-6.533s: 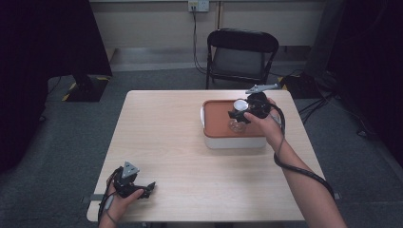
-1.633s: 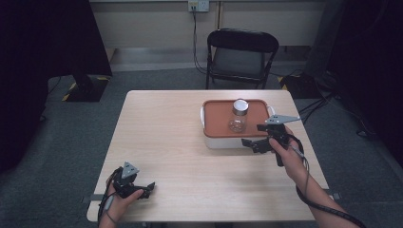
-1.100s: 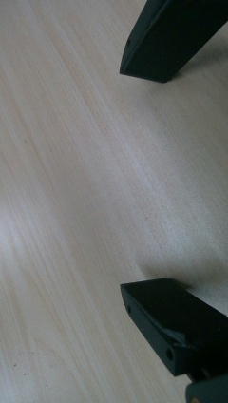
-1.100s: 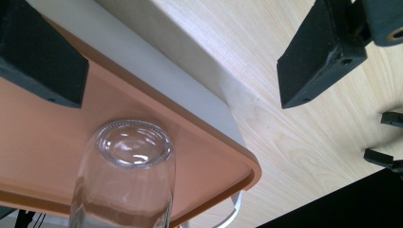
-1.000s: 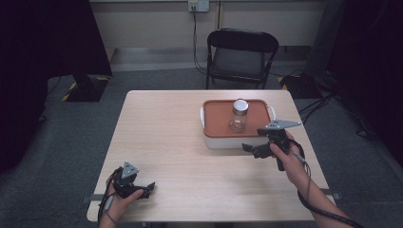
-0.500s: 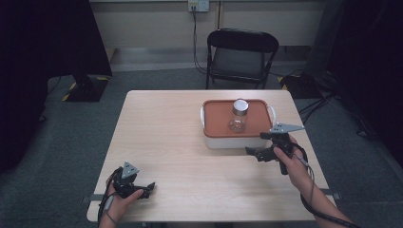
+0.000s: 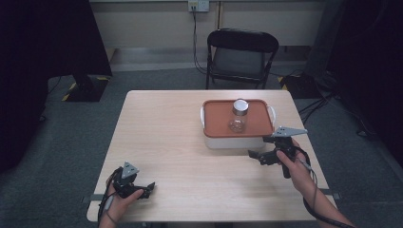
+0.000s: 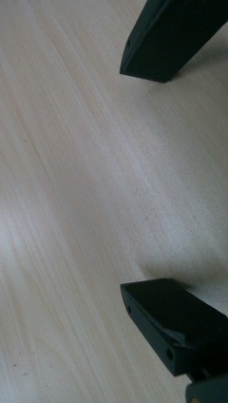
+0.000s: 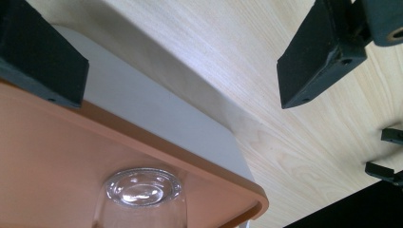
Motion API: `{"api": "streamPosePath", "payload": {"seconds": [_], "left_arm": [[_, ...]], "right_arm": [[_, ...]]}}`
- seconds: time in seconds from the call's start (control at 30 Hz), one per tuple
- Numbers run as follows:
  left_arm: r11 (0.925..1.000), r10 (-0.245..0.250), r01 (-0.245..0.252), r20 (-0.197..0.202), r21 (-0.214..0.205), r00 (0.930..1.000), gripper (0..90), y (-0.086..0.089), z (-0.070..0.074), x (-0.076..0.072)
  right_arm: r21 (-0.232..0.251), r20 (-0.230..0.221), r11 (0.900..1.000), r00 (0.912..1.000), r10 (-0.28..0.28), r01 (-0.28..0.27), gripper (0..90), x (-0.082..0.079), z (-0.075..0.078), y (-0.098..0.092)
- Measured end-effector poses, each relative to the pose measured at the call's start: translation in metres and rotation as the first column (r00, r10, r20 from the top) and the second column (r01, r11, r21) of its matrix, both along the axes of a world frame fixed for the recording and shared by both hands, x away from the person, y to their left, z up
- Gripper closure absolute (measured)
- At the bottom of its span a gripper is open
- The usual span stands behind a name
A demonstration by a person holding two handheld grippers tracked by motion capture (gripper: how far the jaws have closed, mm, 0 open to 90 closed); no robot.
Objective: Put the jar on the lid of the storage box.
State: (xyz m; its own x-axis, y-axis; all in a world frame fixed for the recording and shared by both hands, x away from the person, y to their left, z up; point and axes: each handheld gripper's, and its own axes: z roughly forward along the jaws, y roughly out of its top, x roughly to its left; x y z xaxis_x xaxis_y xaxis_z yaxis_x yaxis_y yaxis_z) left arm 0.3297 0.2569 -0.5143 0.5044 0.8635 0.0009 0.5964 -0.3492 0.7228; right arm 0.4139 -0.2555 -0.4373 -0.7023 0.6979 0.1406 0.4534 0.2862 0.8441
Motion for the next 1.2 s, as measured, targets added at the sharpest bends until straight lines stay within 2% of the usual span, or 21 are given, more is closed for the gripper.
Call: {"api": "streamPosePath", "payload": {"seconds": [1.2], "left_arm": [[1.0000, 0.000, 0.000, 0.000, 0.000, 1.0000, 0.5, 0.000, 0.000, 0.000]], "right_arm": [[0.006, -0.022, 0.9999, 0.9997, -0.010, 0.010, 2.1, -0.013, -0.017, -0.016]]}}
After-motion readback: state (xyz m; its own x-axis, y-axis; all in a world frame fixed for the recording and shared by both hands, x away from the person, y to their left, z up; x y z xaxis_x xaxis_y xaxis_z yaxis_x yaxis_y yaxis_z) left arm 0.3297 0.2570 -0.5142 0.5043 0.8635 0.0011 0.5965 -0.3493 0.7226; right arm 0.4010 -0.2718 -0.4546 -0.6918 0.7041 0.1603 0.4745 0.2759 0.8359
